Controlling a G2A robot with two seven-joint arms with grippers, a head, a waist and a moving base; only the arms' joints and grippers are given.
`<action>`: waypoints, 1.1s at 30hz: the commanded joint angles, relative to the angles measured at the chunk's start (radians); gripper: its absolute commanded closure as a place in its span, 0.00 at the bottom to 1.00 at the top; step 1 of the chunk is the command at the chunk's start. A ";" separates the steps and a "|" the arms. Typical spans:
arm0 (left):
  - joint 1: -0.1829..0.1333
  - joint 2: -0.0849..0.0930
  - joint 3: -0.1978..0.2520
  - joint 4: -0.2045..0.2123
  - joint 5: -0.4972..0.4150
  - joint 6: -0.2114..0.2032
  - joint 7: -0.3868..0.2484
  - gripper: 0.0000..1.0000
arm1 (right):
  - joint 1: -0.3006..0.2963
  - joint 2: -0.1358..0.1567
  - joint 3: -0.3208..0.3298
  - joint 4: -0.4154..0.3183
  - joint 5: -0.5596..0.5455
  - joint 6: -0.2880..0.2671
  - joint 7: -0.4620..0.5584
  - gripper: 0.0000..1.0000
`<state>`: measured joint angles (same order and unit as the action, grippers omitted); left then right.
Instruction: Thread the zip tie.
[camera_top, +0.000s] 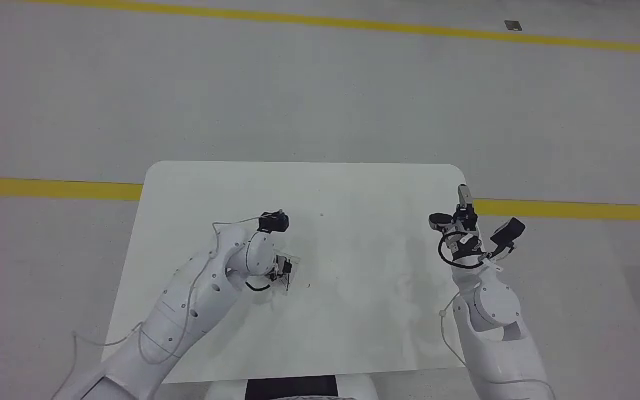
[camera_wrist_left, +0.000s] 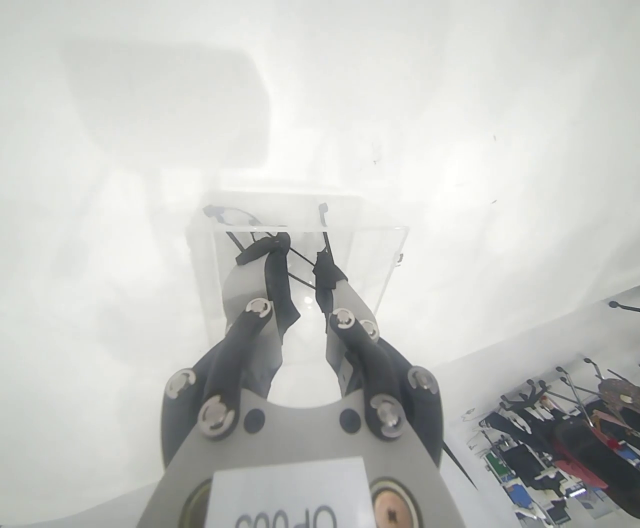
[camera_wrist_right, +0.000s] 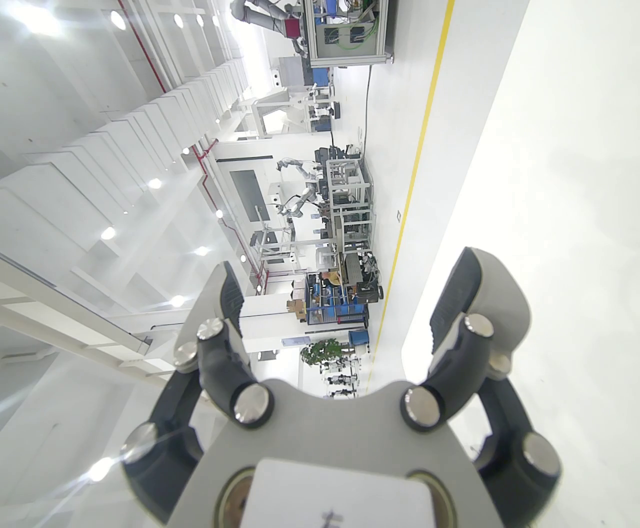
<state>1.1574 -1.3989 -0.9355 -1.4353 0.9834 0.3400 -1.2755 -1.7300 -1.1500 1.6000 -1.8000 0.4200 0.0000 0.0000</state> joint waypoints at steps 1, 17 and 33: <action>-0.008 -0.004 0.007 0.016 -0.001 0.000 0.003 0.84 | 0.000 0.000 0.000 0.000 0.000 0.000 0.000 0.00; -0.039 -0.018 0.024 0.080 -0.003 0.000 0.010 1.00 | 0.000 0.000 0.000 0.000 0.000 0.000 0.000 0.00; -0.008 -0.011 -0.014 -0.024 0.051 0.000 -0.058 1.00 | 0.000 0.000 0.000 0.000 0.000 0.000 0.000 0.00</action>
<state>1.1443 -1.4111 -0.9457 -1.4460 1.0305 0.3400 -1.3280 -1.7300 -1.1500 1.6000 -1.8000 0.4200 0.0000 0.0000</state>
